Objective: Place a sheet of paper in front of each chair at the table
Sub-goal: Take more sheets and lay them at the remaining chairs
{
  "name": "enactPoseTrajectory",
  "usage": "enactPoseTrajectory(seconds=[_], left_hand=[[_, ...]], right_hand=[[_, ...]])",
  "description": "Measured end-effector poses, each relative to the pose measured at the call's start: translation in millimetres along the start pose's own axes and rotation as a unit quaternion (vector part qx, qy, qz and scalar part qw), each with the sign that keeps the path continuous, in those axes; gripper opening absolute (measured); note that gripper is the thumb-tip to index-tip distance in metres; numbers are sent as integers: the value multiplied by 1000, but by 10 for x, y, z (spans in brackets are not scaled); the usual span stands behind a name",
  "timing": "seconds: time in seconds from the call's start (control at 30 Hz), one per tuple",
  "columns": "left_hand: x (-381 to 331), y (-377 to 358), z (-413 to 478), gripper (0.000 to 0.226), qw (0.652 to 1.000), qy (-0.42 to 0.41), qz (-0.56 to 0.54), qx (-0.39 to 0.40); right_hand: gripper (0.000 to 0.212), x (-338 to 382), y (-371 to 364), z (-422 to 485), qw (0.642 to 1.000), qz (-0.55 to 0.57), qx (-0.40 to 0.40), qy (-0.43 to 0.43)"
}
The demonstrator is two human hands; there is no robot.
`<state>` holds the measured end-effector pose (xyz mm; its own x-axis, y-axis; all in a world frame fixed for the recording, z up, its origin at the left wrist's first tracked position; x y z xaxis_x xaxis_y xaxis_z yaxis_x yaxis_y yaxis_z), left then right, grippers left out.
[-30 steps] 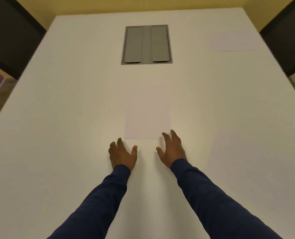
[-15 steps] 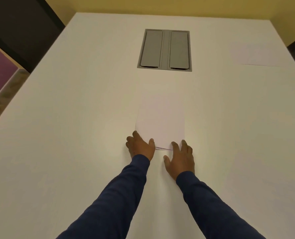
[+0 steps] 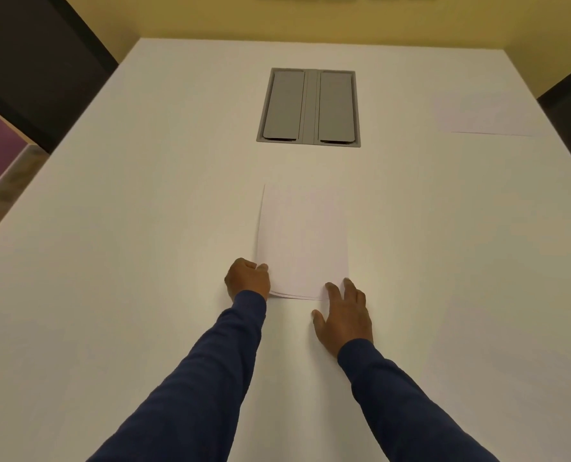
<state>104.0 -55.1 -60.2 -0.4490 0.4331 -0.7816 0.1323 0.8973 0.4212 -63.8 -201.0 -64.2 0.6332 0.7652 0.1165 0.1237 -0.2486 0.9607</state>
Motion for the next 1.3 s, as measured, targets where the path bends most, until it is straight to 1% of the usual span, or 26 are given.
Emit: enactPoseTrajectory(seconds=[0.17,0.23,0.3,0.37,0.43,0.57,0.67,0.8,1.0,1.17,1.3], left_hand=[[13,72,9,29,999,-23,31,-10],[-13,72,-37,25,999,-39,36,-1],[-55,90,-92,14,999,-48,26,3],[-99,139,-143,28,999,-49,20,-3],[-162,208,-176,31,997,-67,24,-2],[-302,424,-260,24,994,-103,34,-6],[-380,685,-371,18,993,-115,6,-15],[-458,1087,-611,15,988,-147,-34,-12],[-503,1815,-1008,16,976,-207,-63,-13],[-520,2494,-1298,18,963,-266,-49,0],[-557,3040,-1500,18,950,-311,-19,30]], right_hand=[[63,2,3,-2,1000,11,6,-5],[64,9,3,-5,1000,11,10,-5],[65,11,8,-11,1000,16,17,-9],[68,9,23,-18,999,24,27,-13],[71,13,58,-20,999,24,38,-9],[74,10,180,-19,996,44,76,-3],[74,1,316,-78,992,88,89,-19],[72,47,548,-287,986,150,63,-35],[71,283,887,-779,973,228,17,-26],[75,513,1268,-1180,969,243,-45,10],[82,615,1686,-1443,964,235,-119,28]])
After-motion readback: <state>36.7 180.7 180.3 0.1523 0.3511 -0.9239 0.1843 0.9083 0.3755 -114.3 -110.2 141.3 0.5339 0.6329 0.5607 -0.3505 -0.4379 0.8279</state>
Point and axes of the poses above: each hand's wrist, its own z-axis towards the middle knuckle, its own y-axis out of the back of the hand, x = y × z, the point moved 6 cm from there along z, towards the middle knuckle, and after that the axes turned 12 degrees about -z, right-handed, at the moved point
